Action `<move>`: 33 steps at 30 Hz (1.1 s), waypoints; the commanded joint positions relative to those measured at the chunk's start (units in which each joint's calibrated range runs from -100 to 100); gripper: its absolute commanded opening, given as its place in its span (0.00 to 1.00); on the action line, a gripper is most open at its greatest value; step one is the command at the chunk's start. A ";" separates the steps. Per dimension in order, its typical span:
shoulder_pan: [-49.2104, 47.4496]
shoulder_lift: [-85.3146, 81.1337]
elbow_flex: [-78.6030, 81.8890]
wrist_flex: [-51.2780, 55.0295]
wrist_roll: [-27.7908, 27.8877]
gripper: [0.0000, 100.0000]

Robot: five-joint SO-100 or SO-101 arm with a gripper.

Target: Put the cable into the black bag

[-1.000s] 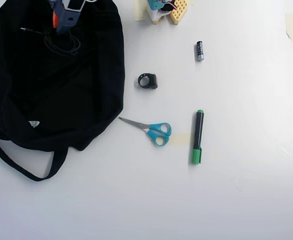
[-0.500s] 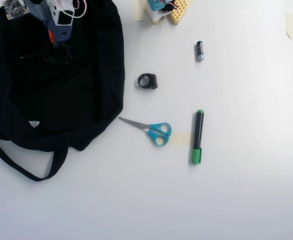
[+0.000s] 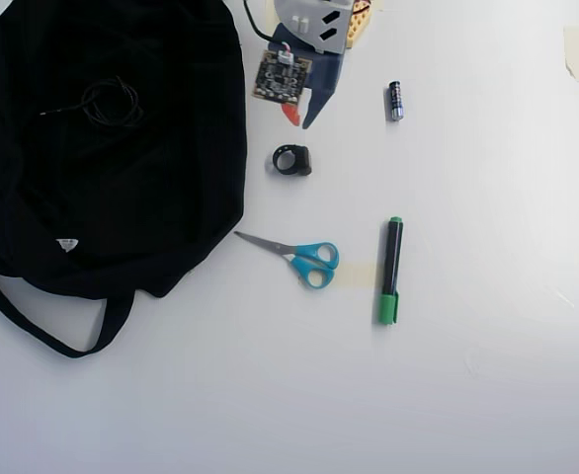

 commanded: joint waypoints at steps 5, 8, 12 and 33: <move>-1.06 -20.85 26.85 -6.04 0.04 0.02; -1.28 -26.66 33.59 -6.04 0.04 0.02; -1.43 -35.96 42.22 -6.04 0.04 0.02; -5.24 -59.28 54.80 5.76 0.10 0.02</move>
